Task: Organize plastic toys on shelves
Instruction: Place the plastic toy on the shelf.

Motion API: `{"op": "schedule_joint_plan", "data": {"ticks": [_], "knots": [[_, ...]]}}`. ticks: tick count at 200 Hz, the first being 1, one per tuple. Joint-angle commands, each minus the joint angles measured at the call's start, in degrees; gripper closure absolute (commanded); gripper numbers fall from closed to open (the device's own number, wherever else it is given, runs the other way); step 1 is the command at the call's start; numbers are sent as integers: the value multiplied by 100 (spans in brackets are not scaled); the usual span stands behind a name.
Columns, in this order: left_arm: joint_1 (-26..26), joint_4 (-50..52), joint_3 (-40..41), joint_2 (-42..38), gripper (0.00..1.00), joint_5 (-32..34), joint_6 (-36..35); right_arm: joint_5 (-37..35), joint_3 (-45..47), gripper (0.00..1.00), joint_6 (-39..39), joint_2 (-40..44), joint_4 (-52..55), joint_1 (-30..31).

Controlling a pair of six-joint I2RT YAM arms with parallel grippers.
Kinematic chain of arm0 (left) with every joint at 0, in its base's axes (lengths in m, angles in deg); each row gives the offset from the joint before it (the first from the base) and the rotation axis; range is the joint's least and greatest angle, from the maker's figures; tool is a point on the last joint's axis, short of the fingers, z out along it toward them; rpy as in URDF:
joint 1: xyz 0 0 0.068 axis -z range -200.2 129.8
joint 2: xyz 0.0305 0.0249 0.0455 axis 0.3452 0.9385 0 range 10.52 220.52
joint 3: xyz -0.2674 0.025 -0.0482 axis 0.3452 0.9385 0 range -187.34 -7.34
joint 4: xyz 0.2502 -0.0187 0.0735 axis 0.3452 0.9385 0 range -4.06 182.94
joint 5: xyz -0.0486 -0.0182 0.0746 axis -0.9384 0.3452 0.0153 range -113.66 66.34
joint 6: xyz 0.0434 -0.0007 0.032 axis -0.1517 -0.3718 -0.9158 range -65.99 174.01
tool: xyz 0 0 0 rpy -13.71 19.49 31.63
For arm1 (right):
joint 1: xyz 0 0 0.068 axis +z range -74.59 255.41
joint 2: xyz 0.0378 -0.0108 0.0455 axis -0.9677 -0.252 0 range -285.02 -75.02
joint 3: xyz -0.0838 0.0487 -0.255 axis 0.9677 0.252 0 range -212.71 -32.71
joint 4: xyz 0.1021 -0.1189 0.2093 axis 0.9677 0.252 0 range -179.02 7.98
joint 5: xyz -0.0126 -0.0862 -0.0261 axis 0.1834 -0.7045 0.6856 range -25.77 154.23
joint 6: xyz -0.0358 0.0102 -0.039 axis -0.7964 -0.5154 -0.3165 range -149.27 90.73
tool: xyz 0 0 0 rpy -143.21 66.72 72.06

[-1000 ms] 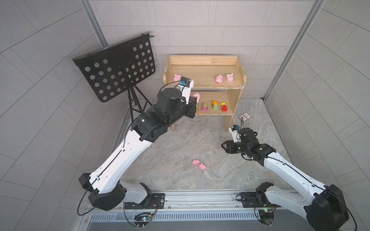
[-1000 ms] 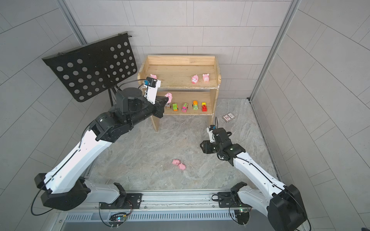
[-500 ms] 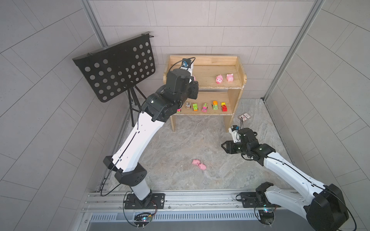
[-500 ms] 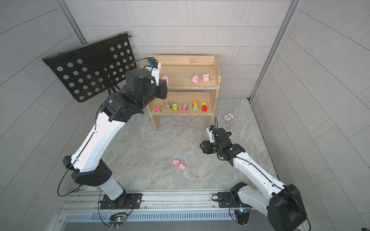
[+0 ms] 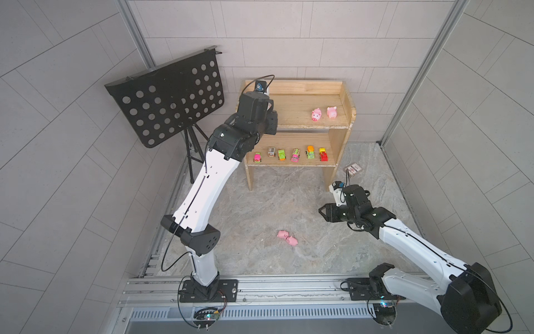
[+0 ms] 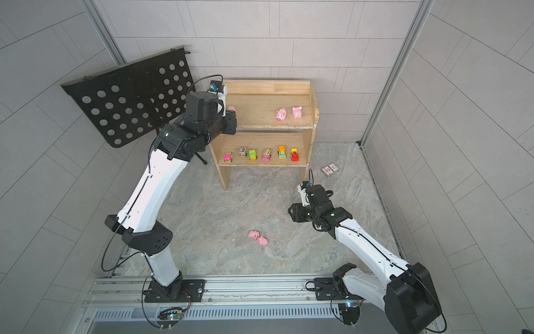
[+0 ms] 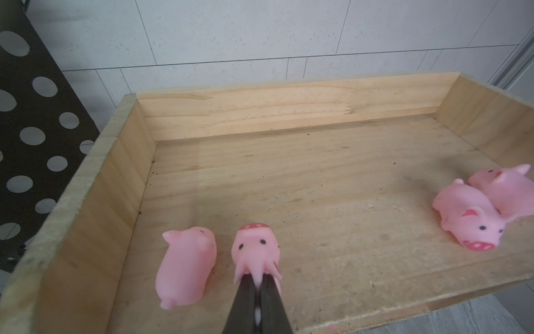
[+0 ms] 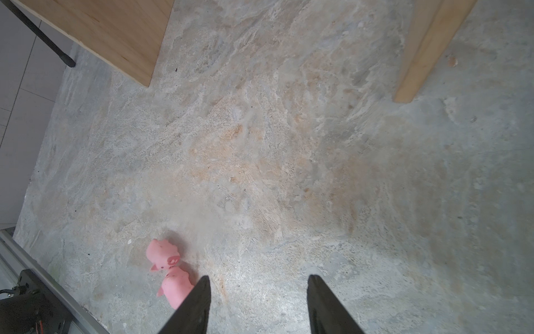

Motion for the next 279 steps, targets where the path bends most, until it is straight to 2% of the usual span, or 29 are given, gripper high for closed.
{"op": "schedule_joint_plan", "data": {"ticks": [1,25,49,87,146,218,250,279], "knots": [[-5,75,-159,45,100,-107,34,26,88,44,40,-46,-67,41],[-56,64,-181,94,100,-95,30,24,90,44,39,-56,-76,39],[-103,110,-235,183,94,-137,51,4,82,44,39,-54,-76,42],[-132,73,-257,239,66,-219,88,-2,82,44,32,-56,-50,42],[-146,-57,-353,166,39,-403,118,10,82,44,48,-28,-41,42],[-146,-68,-92,-326,30,-733,101,351,56,44,-98,-89,-105,116],[-151,-94,659,-980,26,-926,28,574,22,44,-297,-315,-118,441],[-153,-265,1835,-1856,26,-886,16,667,-38,44,-498,-681,-125,953]]}}
